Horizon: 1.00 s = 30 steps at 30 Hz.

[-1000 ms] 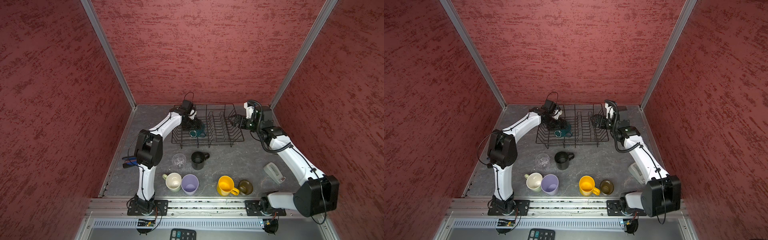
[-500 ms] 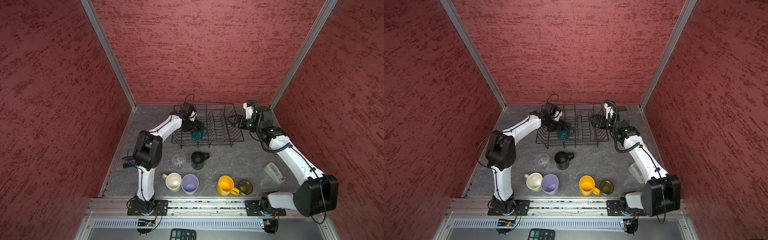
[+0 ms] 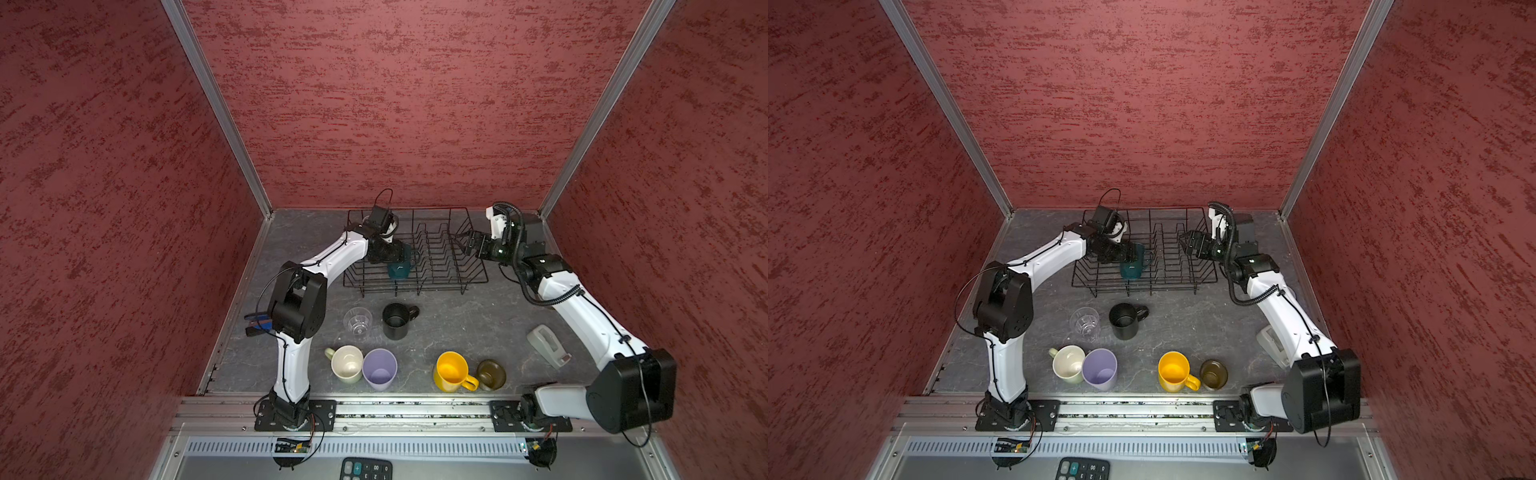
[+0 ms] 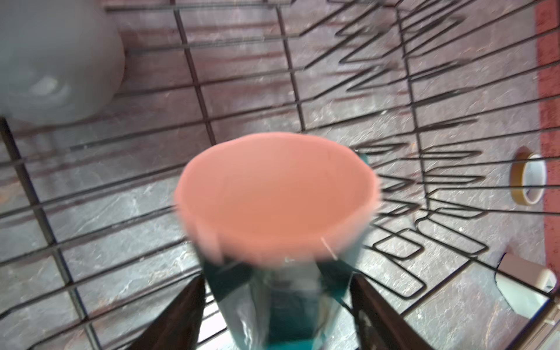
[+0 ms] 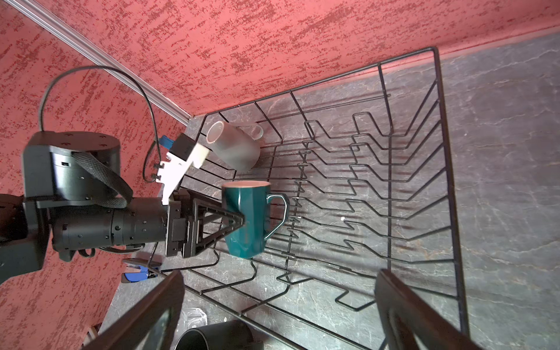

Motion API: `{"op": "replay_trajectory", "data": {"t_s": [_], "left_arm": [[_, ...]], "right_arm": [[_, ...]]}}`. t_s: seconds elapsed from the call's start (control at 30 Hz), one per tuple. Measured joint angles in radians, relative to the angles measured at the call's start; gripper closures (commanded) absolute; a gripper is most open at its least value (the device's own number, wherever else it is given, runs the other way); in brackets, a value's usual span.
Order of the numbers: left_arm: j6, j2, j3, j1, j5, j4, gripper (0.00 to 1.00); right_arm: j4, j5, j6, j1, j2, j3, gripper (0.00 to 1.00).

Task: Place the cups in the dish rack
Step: 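Set the dark green mug upright beside the white mug with the left gripper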

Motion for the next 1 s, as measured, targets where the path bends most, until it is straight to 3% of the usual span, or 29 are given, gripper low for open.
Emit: {"op": "replay_trajectory", "data": {"t_s": [0.17,0.43,0.67,0.87,1.0], "left_arm": [[-0.025,-0.005,0.001,0.005,-0.022,0.043,0.95],[-0.030,-0.005,0.010,-0.023,-0.042,0.054,0.50],[-0.023,-0.005,0.018,-0.043,-0.046,0.036,0.02],[-0.005,0.004,0.056,-0.069,-0.084,-0.002,0.00],[0.016,0.010,0.076,-0.094,-0.177,-0.005,0.00]], "right_arm": [[0.000,0.000,0.000,0.000,0.000,-0.004,0.01],[0.000,0.000,0.000,0.000,0.000,-0.004,0.01],[0.000,0.000,0.000,0.000,0.000,-0.004,0.01],[0.000,0.000,0.000,0.000,0.000,-0.004,0.01],[-0.001,0.000,0.000,0.000,0.000,-0.004,0.01]]}}
